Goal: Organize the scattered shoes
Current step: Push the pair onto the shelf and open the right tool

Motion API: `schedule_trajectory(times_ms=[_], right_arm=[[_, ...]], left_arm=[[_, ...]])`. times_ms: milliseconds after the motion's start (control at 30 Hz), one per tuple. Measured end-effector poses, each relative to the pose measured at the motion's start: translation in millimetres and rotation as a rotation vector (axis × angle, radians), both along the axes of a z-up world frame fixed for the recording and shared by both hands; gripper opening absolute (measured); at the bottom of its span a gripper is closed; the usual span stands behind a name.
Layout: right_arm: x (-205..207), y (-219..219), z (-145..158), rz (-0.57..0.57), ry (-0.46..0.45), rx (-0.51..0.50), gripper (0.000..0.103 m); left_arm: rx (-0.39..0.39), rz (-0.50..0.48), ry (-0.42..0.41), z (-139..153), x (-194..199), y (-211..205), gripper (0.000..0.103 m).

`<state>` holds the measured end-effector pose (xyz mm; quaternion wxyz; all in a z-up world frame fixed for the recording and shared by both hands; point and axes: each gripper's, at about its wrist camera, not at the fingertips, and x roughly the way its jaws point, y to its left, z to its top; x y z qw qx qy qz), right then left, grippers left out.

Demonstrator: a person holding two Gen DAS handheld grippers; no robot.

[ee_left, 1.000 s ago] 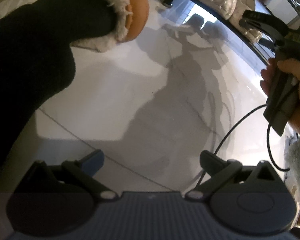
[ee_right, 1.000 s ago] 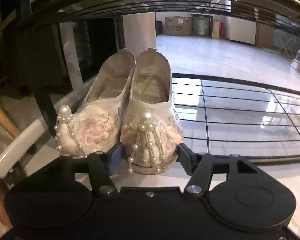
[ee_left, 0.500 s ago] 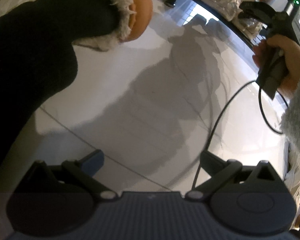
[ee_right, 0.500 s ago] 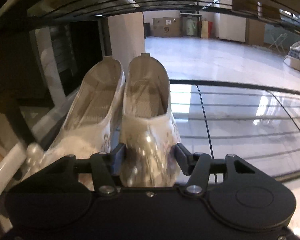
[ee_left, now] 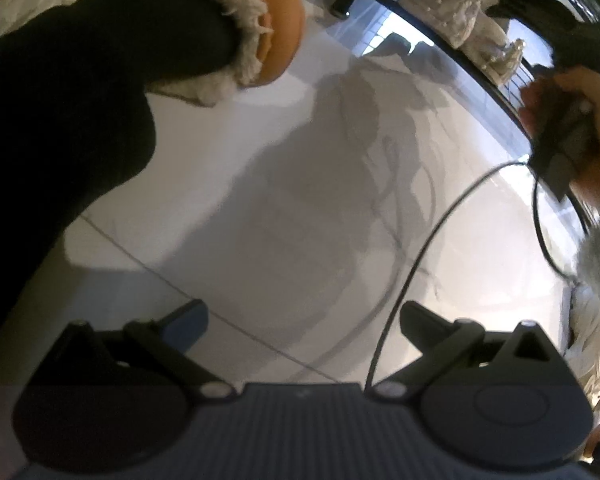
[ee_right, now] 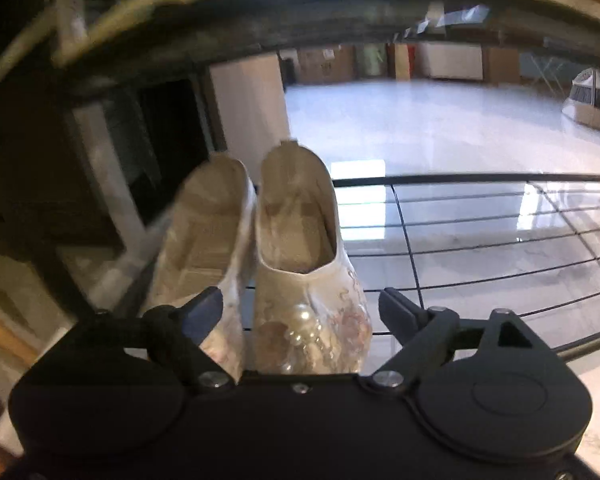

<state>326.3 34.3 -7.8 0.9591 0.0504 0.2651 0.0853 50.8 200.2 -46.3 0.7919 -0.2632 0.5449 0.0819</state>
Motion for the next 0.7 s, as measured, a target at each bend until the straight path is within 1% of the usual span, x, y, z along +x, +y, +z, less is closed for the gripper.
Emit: schedule_trajectory(times_ms=[100, 167, 267, 333, 500, 633, 700], right_arm=[[-26, -2, 8, 0.01, -0.03, 0.025, 0.087], [-44, 0, 9, 0.043, -0.033, 0.059, 0.087], [-63, 9, 5, 0.115, -0.015, 0.062, 0.086], [-71, 17, -2, 0.13, -0.02, 0.04, 0.084], [-71, 39, -20, 0.123, -0.026, -0.022, 0.084], [-66, 54, -23, 0.137, -0.048, -0.028, 0.078], [-66, 60, -23, 0.136, -0.057, -0.025, 0.078]], left_arm=[[0.01, -0.011, 0.005, 1, -1, -2, 0.102], [0.022, -0.027, 0.012, 0, -2, -5, 0.102], [0.033, -0.053, 0.023, -2, -2, -9, 0.102], [0.033, -0.059, 0.028, -2, -3, -10, 0.102], [0.038, -0.05, 0.035, -4, -3, -9, 0.102], [0.017, -0.035, 0.061, -11, 0, -10, 0.102], [0.02, -0.037, 0.059, -11, 4, -13, 0.102]])
